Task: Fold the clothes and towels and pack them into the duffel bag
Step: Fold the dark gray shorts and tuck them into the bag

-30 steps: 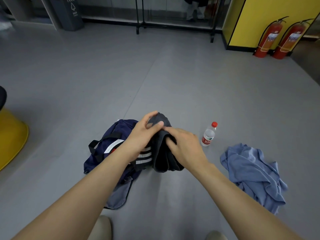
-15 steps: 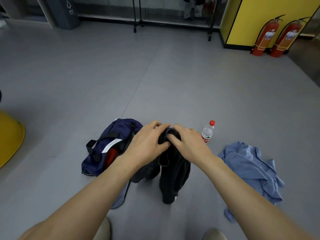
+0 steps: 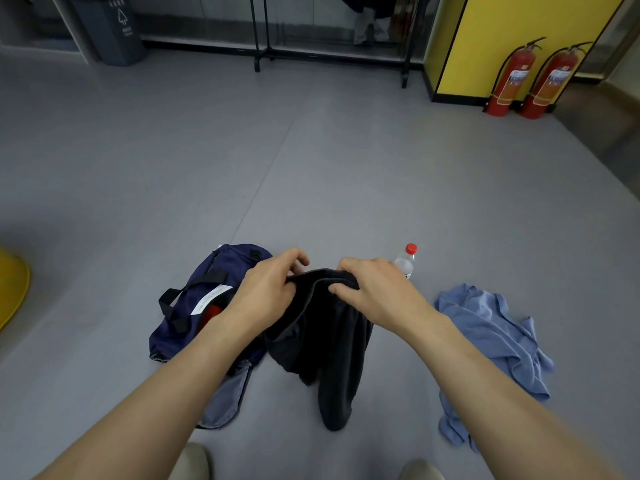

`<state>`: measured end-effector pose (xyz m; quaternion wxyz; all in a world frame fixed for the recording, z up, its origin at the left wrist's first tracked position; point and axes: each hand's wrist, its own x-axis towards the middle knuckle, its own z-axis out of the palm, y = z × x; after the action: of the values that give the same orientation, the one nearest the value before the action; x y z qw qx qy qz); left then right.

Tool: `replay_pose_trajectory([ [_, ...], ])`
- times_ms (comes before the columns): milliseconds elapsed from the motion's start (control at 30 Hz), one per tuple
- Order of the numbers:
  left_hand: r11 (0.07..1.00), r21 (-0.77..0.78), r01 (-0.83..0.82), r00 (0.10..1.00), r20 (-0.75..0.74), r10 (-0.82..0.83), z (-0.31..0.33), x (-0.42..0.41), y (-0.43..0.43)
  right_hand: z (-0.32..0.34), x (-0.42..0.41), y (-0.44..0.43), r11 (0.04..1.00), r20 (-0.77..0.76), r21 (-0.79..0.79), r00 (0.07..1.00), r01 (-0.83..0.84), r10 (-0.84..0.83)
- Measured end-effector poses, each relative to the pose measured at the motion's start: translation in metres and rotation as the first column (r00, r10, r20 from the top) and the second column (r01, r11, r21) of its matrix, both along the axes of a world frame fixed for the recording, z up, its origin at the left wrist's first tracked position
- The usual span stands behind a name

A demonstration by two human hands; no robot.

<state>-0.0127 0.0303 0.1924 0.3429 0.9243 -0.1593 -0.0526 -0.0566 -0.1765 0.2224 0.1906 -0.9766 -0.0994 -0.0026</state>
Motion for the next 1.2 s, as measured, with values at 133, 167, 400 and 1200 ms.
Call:
replay_pose_trajectory([
  [133,0.986,0.157,-0.059,0.996,-0.057,0.069,-0.013,0.007,0.013,0.004,0.0,-0.009,0.997,0.048,-0.064,0.998,0.041,-0.038],
  [167,0.986,0.147,-0.073,0.994,-0.075,0.085,-0.012,0.01,0.017,0.004,0.001,-0.012,0.997,0.032,-0.055,0.998,0.054,-0.052],
  [400,0.909,-0.375,-0.184,0.895,-0.446,-0.003,0.012,0.022,0.04,0.003,-0.001,-0.032,0.993,-0.159,-0.048,0.981,0.105,-0.111],
  [1200,0.978,-0.118,0.17,0.972,-0.143,-0.186,0.029,0.016,0.06,-0.006,-0.001,-0.048,0.998,-0.06,-0.031,0.997,0.056,-0.057],
])
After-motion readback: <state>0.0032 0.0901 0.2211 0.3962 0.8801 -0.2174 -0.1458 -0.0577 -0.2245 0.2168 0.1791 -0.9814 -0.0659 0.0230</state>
